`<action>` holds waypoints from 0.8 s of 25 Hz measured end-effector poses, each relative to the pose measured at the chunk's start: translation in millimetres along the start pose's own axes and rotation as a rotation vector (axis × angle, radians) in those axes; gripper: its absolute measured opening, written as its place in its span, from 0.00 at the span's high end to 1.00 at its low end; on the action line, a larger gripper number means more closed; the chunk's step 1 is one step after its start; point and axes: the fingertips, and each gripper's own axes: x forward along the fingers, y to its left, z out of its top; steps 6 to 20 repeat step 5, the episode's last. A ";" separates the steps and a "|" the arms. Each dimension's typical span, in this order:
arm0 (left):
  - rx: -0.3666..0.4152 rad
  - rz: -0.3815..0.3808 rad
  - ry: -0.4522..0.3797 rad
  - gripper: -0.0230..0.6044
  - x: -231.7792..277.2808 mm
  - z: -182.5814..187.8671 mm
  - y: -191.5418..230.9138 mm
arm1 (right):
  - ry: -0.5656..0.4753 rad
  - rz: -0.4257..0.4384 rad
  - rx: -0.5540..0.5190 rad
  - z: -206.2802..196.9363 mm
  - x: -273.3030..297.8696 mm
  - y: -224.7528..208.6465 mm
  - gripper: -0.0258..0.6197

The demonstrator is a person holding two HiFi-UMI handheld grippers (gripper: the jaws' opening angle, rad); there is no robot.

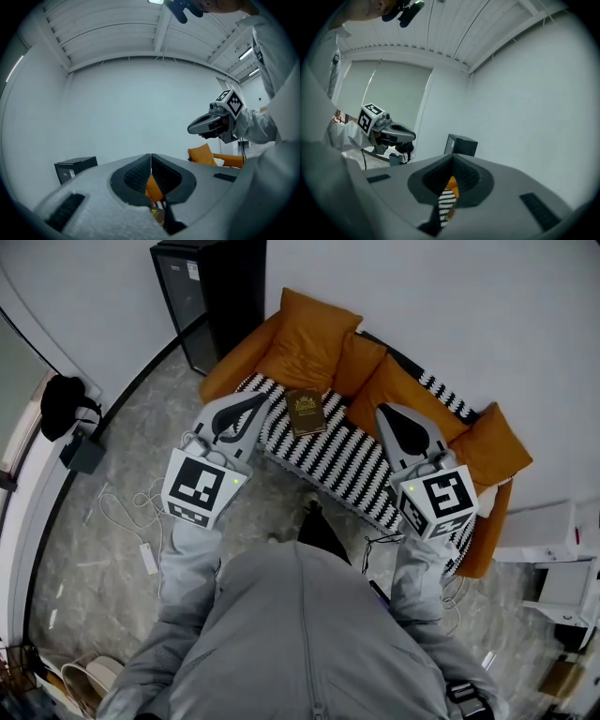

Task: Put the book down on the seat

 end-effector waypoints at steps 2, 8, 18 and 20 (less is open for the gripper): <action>-0.003 0.001 0.007 0.92 1.4 -3.6 1.1 | 0.004 -0.003 0.007 -2.6 1.0 -1.6 0.92; -0.005 0.002 0.015 0.92 4.3 -7.3 2.6 | 0.006 -0.005 0.011 -5.1 2.7 -4.4 0.92; -0.005 0.002 0.015 0.92 4.3 -7.3 2.6 | 0.006 -0.005 0.011 -5.1 2.7 -4.4 0.92; -0.005 0.002 0.015 0.92 4.3 -7.3 2.6 | 0.006 -0.005 0.011 -5.1 2.7 -4.4 0.92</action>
